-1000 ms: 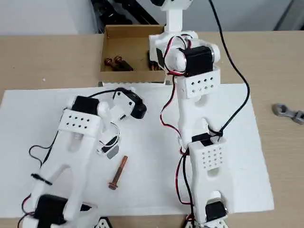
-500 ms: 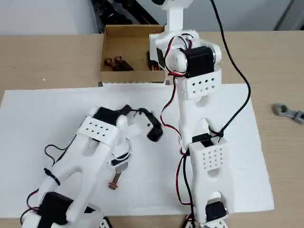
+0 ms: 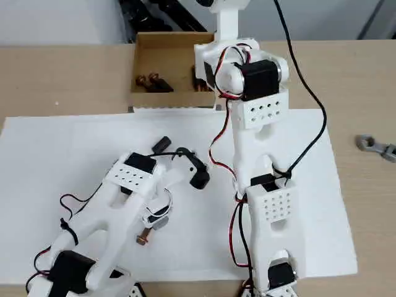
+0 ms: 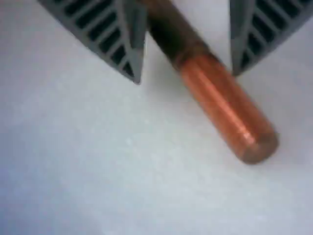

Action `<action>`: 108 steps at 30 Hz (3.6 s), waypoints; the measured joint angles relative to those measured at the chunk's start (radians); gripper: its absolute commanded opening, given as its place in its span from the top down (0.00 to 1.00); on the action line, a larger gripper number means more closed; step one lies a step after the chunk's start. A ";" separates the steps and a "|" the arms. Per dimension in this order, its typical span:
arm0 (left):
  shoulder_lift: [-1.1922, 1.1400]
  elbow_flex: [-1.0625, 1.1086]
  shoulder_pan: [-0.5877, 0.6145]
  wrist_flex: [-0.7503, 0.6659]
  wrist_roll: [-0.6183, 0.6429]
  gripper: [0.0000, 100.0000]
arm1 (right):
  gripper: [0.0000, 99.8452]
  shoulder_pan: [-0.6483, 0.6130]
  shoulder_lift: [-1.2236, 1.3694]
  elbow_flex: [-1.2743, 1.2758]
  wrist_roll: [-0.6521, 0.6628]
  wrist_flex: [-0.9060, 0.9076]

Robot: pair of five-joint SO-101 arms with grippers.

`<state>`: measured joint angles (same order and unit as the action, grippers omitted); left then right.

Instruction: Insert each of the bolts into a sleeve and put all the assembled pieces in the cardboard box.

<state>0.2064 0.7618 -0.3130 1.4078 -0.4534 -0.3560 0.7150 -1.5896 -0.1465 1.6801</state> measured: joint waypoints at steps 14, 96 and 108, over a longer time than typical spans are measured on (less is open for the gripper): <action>0.020 0.109 0.029 -0.124 0.118 0.92 | 1.00 0.000 0.000 0.000 0.000 0.000; 0.011 -0.058 0.396 -0.503 0.201 0.99 | 1.00 0.000 -0.002 -0.002 0.000 0.000; 0.015 0.095 0.394 -0.336 -0.157 0.99 | 1.00 0.002 -0.002 -0.002 0.000 0.000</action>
<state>0.2217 0.8569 0.0813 1.0717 -0.6099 -0.3544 0.7135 -1.5911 -0.1465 1.6801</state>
